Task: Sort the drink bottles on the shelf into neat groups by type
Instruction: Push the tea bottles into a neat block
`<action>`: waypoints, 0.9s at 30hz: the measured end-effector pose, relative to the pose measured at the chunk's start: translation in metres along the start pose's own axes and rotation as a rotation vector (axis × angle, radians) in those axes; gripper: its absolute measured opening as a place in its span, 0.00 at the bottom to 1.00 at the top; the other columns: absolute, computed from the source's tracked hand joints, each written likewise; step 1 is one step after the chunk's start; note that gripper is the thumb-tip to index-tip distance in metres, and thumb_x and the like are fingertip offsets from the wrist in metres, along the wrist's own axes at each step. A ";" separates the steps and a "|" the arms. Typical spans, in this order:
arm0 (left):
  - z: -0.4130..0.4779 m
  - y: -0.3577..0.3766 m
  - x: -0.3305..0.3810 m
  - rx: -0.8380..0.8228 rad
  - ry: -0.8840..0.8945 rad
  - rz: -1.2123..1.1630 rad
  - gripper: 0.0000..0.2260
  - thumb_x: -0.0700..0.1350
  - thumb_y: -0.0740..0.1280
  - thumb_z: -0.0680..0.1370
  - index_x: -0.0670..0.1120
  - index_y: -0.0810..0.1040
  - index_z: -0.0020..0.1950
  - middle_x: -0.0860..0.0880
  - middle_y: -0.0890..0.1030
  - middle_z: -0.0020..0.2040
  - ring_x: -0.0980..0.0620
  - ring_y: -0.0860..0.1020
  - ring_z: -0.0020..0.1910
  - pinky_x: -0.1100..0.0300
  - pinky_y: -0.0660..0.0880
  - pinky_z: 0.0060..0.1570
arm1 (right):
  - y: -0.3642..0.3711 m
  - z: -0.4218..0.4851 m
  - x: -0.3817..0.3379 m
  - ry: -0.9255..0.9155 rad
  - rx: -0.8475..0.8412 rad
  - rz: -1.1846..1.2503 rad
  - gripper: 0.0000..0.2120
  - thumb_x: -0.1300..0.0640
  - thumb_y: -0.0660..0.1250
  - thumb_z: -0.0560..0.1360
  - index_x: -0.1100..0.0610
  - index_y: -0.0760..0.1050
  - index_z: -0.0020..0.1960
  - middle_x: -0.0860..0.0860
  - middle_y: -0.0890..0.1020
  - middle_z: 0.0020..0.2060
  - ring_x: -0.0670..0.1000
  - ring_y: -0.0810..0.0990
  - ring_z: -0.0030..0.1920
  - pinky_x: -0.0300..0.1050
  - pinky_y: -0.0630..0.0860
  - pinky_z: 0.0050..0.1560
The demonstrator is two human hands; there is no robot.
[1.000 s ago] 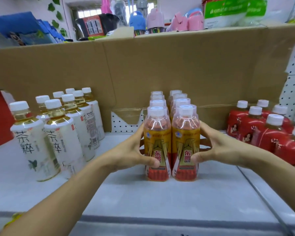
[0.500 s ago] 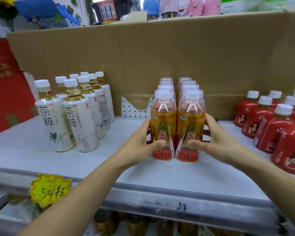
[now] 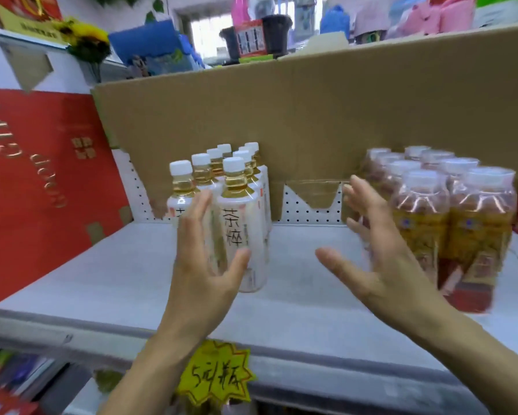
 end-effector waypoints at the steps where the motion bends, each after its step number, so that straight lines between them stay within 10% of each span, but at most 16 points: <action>1: 0.007 -0.018 -0.015 -0.007 -0.038 -0.023 0.41 0.40 0.76 0.73 0.55 0.56 0.79 0.63 0.61 0.76 0.61 0.59 0.77 0.58 0.64 0.73 | 0.024 0.006 0.004 0.073 -0.071 0.042 0.44 0.41 0.71 0.73 0.40 0.45 0.78 0.42 0.57 0.77 0.37 0.59 0.74 0.43 0.64 0.73; 7: 0.044 -0.034 -0.121 -0.461 -0.405 -0.110 0.58 0.53 0.81 0.62 0.62 0.43 0.79 0.58 0.57 0.80 0.58 0.58 0.77 0.53 0.57 0.77 | 0.133 0.036 0.045 0.407 -0.285 0.262 0.61 0.48 0.80 0.65 0.39 0.36 0.78 0.39 0.54 0.78 0.45 0.59 0.76 0.52 0.65 0.73; 11: 0.044 -0.004 -0.132 -0.760 -0.365 -0.280 0.46 0.39 0.78 0.70 0.58 0.53 0.78 0.60 0.76 0.66 0.69 0.75 0.60 0.72 0.74 0.54 | 0.156 0.041 0.051 0.416 -0.312 0.318 0.54 0.68 0.75 0.70 0.39 0.45 0.78 0.28 0.75 0.60 0.31 0.74 0.62 0.27 0.74 0.53; 27: 0.043 0.007 -0.130 -0.761 -0.302 -0.458 0.41 0.34 0.72 0.75 0.58 0.53 0.77 0.64 0.78 0.64 0.64 0.77 0.63 0.70 0.75 0.52 | 0.166 0.046 0.045 0.481 -0.375 0.288 0.46 0.64 0.73 0.73 0.37 0.49 0.76 0.26 0.76 0.56 0.28 0.75 0.56 0.25 0.74 0.48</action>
Point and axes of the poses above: each hand's wrist, its own z-axis towards the middle knuckle, its own y-axis out of the palm, x = y × z, the point moved 8 cm from there along z, towards the middle knuckle
